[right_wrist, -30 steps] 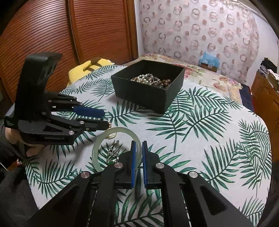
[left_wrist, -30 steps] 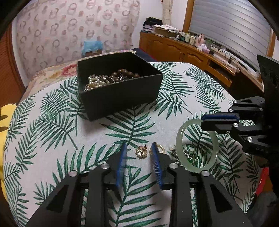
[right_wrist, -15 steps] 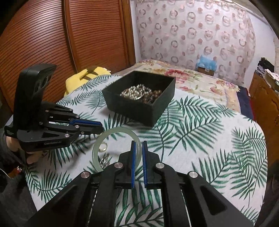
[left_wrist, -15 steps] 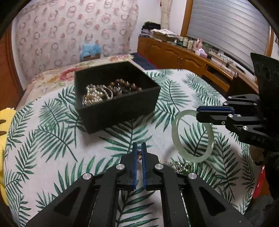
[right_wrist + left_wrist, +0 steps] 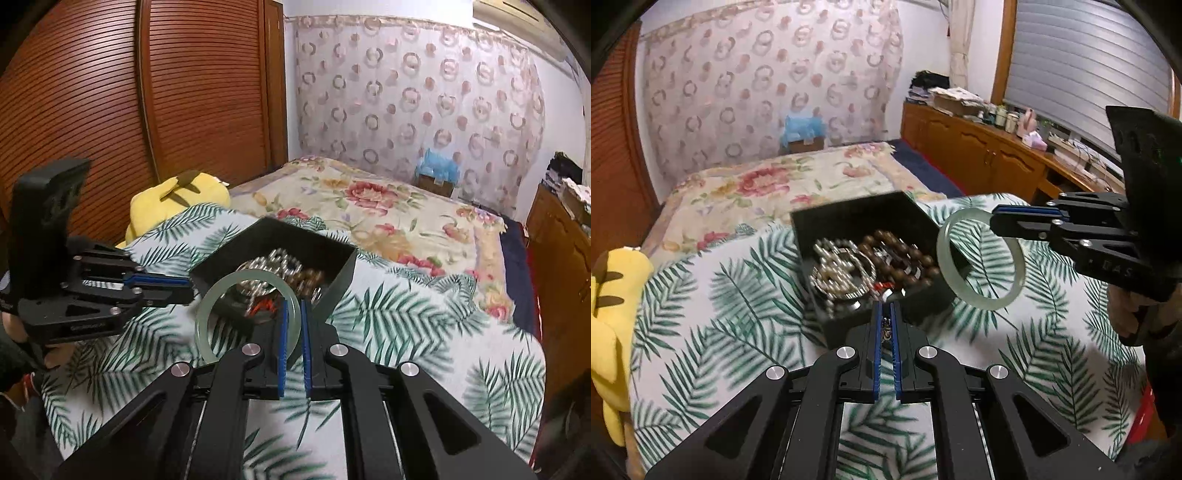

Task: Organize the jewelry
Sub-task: 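Lower the jade bangle into the box with the right gripper while the left gripper releases its piece there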

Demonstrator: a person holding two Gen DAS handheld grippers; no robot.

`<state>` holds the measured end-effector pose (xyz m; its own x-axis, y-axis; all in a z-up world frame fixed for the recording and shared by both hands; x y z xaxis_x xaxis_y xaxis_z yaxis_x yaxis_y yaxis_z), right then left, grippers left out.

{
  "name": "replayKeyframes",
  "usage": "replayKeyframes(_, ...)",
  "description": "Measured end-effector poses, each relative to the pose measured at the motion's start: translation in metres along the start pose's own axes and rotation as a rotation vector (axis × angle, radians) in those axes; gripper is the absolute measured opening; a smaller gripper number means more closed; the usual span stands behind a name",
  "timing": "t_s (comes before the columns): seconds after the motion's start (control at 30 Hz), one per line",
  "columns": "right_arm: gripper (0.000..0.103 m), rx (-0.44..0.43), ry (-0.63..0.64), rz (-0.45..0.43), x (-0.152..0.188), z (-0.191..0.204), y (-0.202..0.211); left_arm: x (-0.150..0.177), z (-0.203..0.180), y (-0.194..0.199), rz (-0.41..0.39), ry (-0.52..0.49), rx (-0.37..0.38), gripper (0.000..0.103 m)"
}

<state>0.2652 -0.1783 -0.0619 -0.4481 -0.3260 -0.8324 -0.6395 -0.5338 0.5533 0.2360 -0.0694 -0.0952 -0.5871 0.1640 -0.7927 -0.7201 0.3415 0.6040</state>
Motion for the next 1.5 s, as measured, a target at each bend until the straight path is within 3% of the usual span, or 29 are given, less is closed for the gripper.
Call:
replayKeyframes(0.3, 0.008, 0.004, -0.006, 0.000, -0.016, -0.009, -0.038, -0.021, 0.016, -0.005, -0.029, 0.015, -0.016, 0.004)
replayKeyframes(0.6, 0.010, -0.020, -0.004, 0.037, -0.011, -0.002, -0.064, -0.038, 0.026, -0.018, -0.049, 0.019, -0.015, 0.004)
replayKeyframes(0.77, 0.010, -0.050, -0.031, 0.029, -0.011, -0.002, -0.063, -0.045, 0.029, -0.029, -0.051, 0.026, -0.008, 0.004)
replayKeyframes(1.3, 0.010, -0.030, -0.066, 0.029, 0.013, -0.001, -0.027, -0.058, 0.035, -0.057, -0.034, 0.046, -0.011, 0.005)
replayKeyframes(1.33, 0.010, -0.030, -0.066, 0.030, 0.015, 0.000, -0.024, -0.056, 0.035, -0.056, -0.031, 0.048, -0.011, 0.008)
replayKeyframes(1.37, 0.010, -0.028, -0.067, 0.029, 0.016, 0.001, -0.022, -0.056, 0.036, -0.056, -0.029, 0.049, -0.016, 0.021)
replayKeyframes(1.43, 0.010, -0.030, -0.077, 0.021, 0.017, 0.003, -0.017, -0.055, 0.037, -0.050, -0.041, 0.048, -0.033, 0.034)
replayKeyframes(1.5, 0.010, -0.031, -0.083, 0.014, 0.017, 0.006, -0.013, -0.054, 0.037, -0.046, -0.043, 0.044, -0.039, 0.035)
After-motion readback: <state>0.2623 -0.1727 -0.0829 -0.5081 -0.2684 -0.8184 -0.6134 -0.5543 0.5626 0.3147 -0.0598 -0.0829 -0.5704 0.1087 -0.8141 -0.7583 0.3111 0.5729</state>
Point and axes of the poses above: each gripper's, at about its wrist camera, not at the fingertips, and y roughly against the way its jaws point, z to its left, x to its underside, the point moved 7 cm from there along -y, roughly the way its jaws point, and after that the axes turned 5 degrees about -z, right-handed, at the moved point
